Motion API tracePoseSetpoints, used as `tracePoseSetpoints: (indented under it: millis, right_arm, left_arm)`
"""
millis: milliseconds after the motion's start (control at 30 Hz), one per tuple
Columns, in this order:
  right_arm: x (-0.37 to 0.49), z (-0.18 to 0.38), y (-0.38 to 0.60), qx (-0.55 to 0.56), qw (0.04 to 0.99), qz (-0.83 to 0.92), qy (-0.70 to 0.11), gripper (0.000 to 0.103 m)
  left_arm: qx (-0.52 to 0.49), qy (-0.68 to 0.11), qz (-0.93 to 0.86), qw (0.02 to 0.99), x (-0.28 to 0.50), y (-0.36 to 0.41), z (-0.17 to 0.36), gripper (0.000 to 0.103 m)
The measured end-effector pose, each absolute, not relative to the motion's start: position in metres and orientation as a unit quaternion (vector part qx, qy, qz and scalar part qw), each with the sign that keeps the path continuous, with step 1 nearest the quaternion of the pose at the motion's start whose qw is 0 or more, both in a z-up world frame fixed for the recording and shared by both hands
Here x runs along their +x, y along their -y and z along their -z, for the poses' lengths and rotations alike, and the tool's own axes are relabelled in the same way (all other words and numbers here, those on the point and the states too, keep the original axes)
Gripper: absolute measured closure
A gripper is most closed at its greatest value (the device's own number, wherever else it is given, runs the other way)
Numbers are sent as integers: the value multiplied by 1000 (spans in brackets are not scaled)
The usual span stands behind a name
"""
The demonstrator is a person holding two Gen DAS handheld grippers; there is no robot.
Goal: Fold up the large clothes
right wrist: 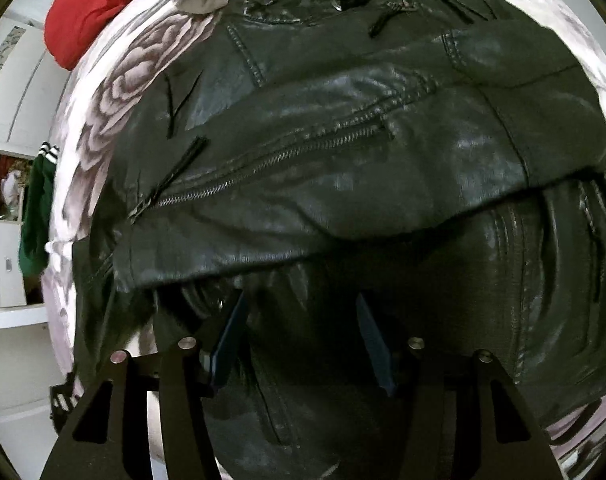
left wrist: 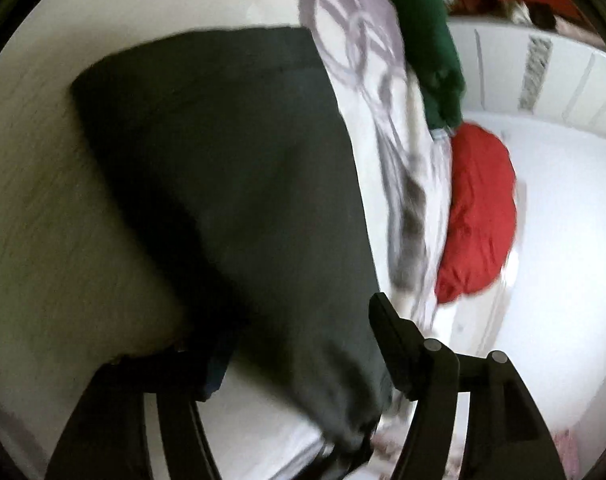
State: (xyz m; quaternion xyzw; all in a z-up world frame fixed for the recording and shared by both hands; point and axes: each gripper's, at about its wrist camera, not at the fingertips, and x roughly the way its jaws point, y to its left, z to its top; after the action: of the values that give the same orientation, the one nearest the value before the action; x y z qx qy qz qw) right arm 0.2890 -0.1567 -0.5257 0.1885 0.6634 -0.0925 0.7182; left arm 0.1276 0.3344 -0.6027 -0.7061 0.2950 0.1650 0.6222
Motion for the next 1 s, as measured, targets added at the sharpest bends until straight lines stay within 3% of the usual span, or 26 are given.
tracePoseSetpoints:
  millis: [100,167,367,567,767,1000]
  right_arm:
    - [301,519,144,85,730,137,-664,34]
    - [307,513,131,14,738,153,-657,33]
    - [314,506,118,-75,747,170,-638,32]
    - [319,496,142,-19,752,144,-643,32]
    - [295,485,223,94,734,145,-657,32]
    - [252,473,355,169,710,204,-652,32]
  left_arm:
    - [-661,-280,-229,658,141,-332,578,48]
    - [-603,-299,-254,695,160,-325,558,97]
    - [-473,-320,-236,786,201,-298,496,98]
    - [-343,-320,-158,869,238,-240,419,98]
    - [-239,-330,-48,912,278,-111,361,98]
    - [-178,-395,108,895,322,91,379,98]
